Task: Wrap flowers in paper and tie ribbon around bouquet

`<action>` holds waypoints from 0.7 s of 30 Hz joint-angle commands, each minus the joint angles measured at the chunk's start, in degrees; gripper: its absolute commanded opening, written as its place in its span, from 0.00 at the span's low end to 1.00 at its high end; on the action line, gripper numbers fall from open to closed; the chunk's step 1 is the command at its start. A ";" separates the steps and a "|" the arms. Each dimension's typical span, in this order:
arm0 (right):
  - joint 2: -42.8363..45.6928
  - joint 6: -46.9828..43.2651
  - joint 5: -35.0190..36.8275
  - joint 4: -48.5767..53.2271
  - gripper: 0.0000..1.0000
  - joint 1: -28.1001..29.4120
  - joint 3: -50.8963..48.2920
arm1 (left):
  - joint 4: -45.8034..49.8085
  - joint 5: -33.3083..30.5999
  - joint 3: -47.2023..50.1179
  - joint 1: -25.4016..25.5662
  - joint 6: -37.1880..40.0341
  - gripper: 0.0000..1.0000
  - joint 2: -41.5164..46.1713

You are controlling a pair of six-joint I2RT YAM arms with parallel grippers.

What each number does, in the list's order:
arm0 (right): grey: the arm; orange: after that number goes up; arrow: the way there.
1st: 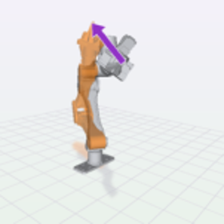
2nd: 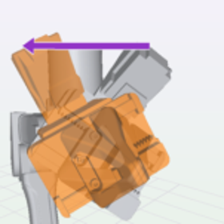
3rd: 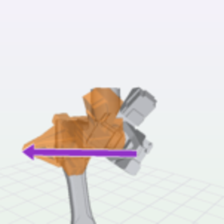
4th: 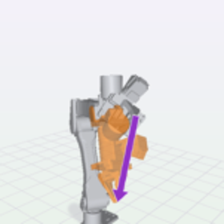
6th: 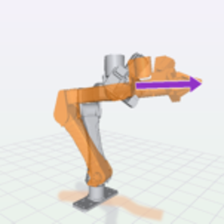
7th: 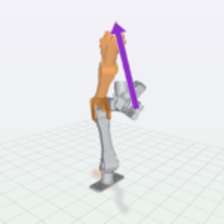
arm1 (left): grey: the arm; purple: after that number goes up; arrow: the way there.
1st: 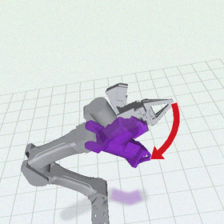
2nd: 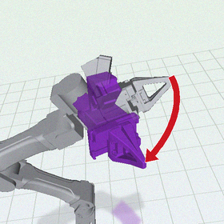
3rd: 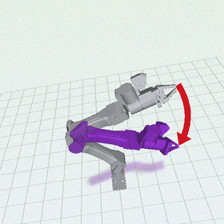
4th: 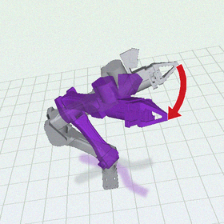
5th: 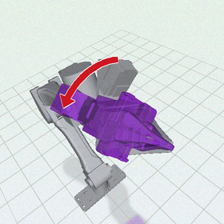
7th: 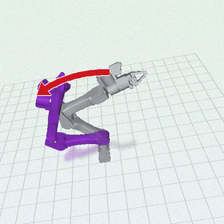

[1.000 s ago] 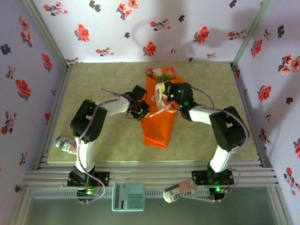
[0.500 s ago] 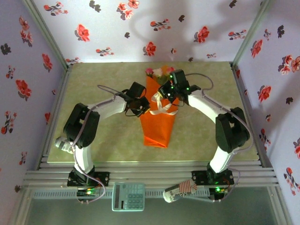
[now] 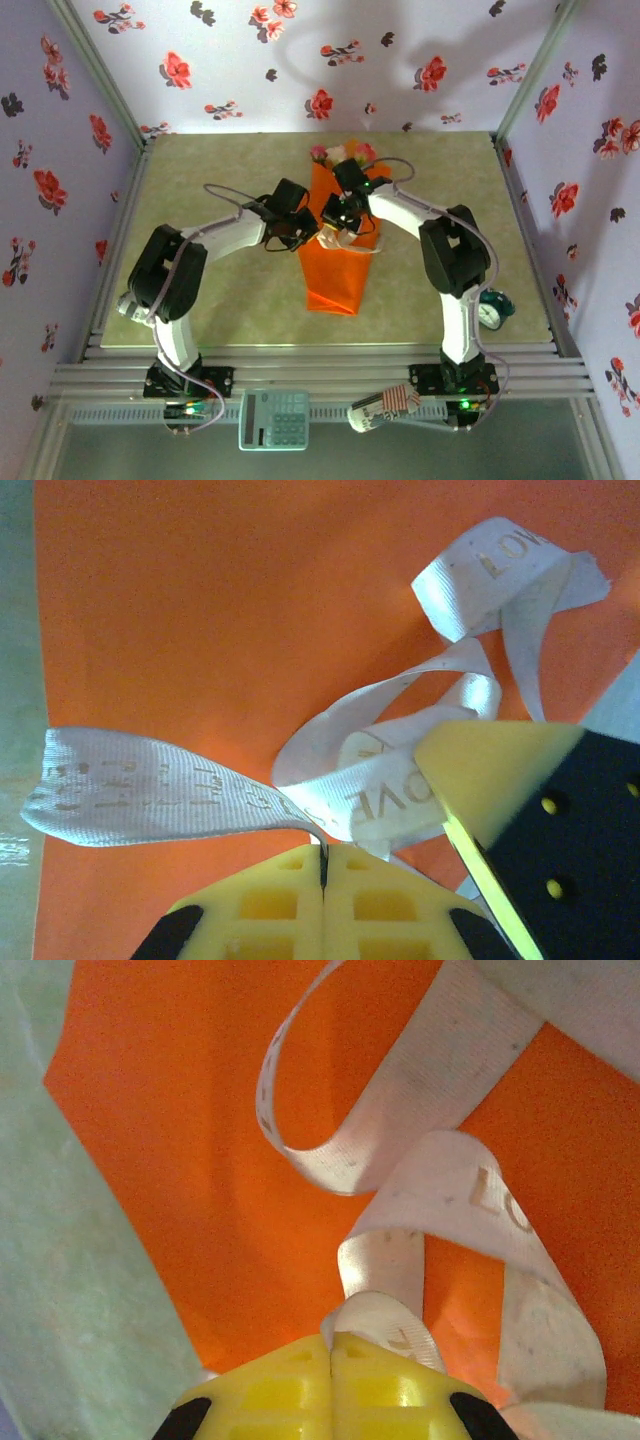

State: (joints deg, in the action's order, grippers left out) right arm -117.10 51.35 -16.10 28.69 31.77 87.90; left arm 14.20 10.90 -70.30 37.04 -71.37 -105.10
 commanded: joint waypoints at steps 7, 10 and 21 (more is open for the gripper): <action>-5.39 -6.03 -6.40 5.98 0.00 -0.25 5.72 | -2.22 -1.32 0.43 0.59 0.80 0.00 1.32; -4.03 -7.11 -7.82 7.42 0.00 -0.35 3.87 | -2.71 -1.64 0.12 0.49 0.63 0.00 1.00; -2.24 -5.16 -21.60 4.77 0.00 -3.52 0.05 | -4.06 -1.49 -0.07 0.06 0.58 0.00 -0.86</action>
State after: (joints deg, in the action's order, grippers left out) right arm -121.73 46.04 -32.86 32.88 28.88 88.49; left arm 11.27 10.50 -70.30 37.19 -71.37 -105.03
